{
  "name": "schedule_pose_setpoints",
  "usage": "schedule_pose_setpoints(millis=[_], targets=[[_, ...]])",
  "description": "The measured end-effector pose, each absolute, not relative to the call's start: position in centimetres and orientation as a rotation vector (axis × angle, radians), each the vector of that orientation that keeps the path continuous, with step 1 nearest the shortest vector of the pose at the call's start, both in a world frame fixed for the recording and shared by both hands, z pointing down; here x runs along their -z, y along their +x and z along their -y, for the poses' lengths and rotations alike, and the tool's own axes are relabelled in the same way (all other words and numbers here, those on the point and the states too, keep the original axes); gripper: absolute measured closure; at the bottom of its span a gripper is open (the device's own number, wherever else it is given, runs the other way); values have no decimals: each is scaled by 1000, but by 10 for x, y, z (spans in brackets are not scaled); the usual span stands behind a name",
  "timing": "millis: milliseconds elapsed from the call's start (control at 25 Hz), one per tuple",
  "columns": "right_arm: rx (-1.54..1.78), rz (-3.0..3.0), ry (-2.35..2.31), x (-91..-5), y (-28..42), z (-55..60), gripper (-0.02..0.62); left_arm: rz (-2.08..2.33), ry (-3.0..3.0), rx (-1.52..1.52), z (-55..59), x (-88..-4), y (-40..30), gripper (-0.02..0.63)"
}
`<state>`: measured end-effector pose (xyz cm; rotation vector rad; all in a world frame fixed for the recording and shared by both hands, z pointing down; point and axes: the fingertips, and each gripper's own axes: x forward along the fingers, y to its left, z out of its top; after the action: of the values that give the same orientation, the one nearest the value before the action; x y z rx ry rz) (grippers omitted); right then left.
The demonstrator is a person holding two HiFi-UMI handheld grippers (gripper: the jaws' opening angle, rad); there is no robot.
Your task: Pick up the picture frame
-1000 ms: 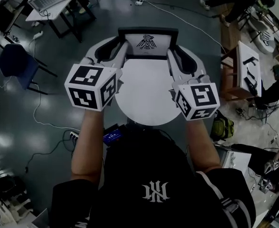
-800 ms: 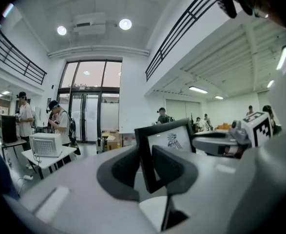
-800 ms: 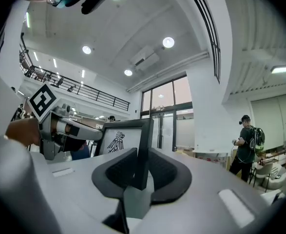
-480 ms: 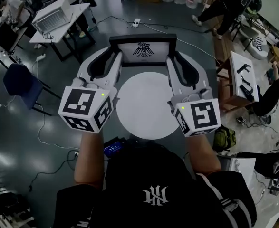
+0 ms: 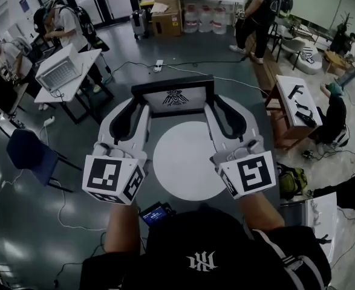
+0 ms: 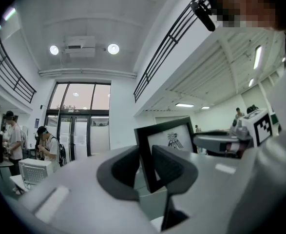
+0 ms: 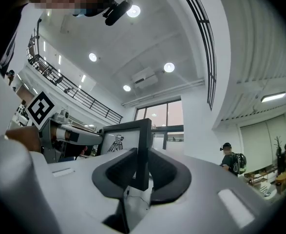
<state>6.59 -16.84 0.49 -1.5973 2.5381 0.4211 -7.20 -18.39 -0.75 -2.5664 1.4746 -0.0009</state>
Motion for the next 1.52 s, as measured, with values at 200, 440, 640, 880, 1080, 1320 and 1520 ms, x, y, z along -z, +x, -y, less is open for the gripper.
schedule_pose_setpoints(millis=[200,440,640,880,1080,1320,1520], targets=[[-434,-2466,-1660,15,38,140,526,-1369,-2580,-34,159,34,-98,525],[-468,-2391,-1712,26,0,96,528,-1278,-2600,-100,123,48,-135,525],[-411,-2368,-1726,16,-19,60,526,-1208,-2634,-157,92,45,-154,525],[-422,-2365,-1763,19,-24,46,528,-1149,-2677,-210,84,46,-158,525],[-427,-2341,-1782,21,-25,39,529,-1110,-2693,-226,79,47,-160,525],[-423,-2307,-1800,26,-24,41,528,-1076,-2711,-230,81,49,-159,525],[-400,-2298,-1786,20,-25,39,528,-1078,-2706,-216,80,47,-159,525]])
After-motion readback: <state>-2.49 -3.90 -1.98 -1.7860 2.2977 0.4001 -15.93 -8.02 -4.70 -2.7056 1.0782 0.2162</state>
